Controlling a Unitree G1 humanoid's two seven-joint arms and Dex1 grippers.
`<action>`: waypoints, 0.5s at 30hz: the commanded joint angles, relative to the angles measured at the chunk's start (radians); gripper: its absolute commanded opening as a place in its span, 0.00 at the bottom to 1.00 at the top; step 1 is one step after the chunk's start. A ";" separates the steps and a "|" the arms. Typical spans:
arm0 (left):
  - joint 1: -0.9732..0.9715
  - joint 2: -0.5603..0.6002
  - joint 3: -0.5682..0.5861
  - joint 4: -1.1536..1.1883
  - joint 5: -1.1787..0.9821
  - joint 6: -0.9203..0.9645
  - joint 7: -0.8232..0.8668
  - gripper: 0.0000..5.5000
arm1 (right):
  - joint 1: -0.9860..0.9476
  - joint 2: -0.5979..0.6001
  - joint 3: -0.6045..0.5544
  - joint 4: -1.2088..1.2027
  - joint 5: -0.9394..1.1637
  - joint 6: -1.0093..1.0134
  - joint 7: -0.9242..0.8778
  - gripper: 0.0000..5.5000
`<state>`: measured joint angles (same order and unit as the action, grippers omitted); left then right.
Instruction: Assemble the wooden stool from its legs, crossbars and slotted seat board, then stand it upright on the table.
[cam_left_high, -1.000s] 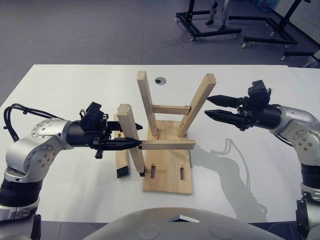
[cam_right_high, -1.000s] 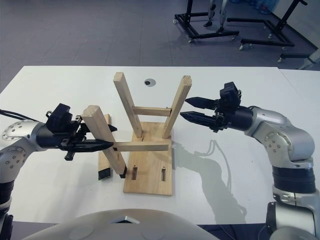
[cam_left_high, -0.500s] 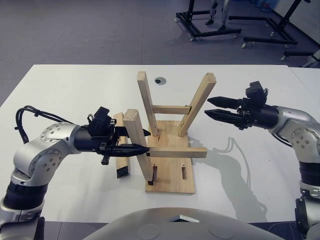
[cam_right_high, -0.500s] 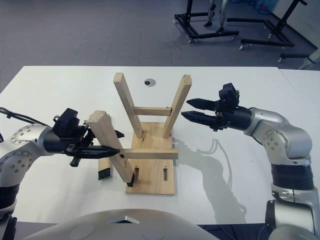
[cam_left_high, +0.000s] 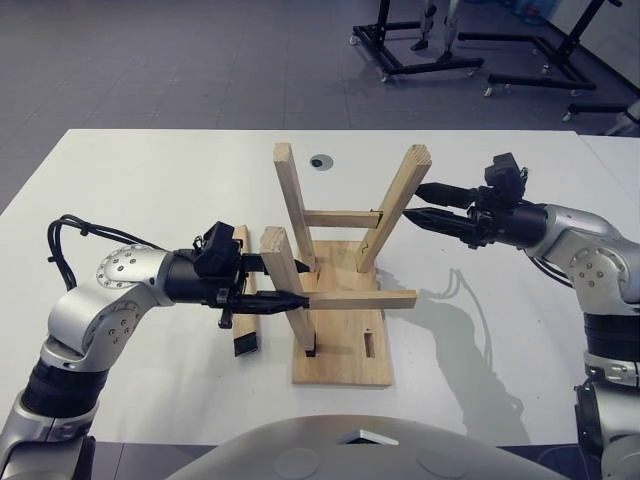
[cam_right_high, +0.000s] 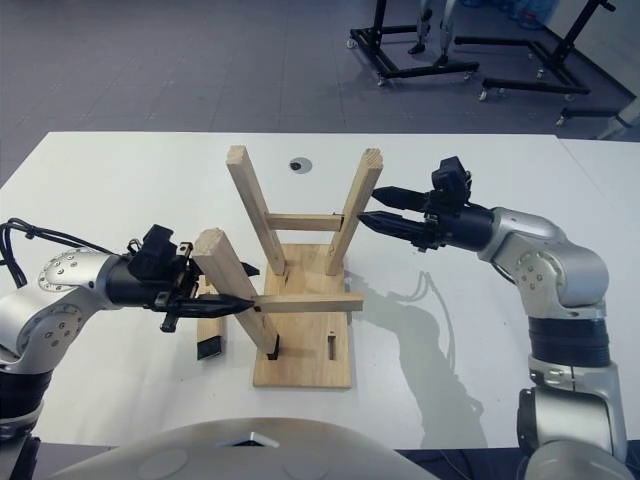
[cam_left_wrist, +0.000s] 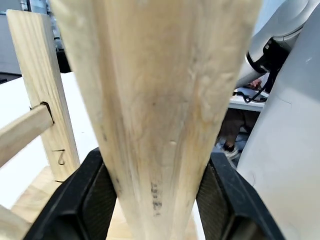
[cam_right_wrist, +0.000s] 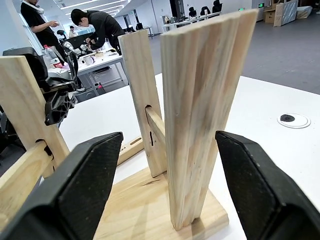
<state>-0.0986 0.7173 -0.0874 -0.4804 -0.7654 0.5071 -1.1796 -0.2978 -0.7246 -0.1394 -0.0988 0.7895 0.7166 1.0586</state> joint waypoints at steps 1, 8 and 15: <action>0.022 0.053 -0.084 -0.022 0.175 -0.016 0.055 0.37 | -0.008 0.007 -0.012 -0.023 -0.002 0.007 -0.024 0.62; 0.109 0.112 -0.204 -0.069 0.361 -0.097 0.136 0.37 | -0.030 -0.003 0.003 -0.019 -0.004 0.020 -0.020 0.62; 0.140 0.153 -0.256 -0.020 0.410 -0.164 0.164 0.37 | -0.009 0.020 -0.003 -0.029 -0.014 0.002 -0.057 0.62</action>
<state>-0.0364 0.7557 -0.2344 -0.6174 -0.6185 0.2720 -1.0397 -0.2956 -0.7238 -0.1512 -0.0945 0.7831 0.7171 1.0114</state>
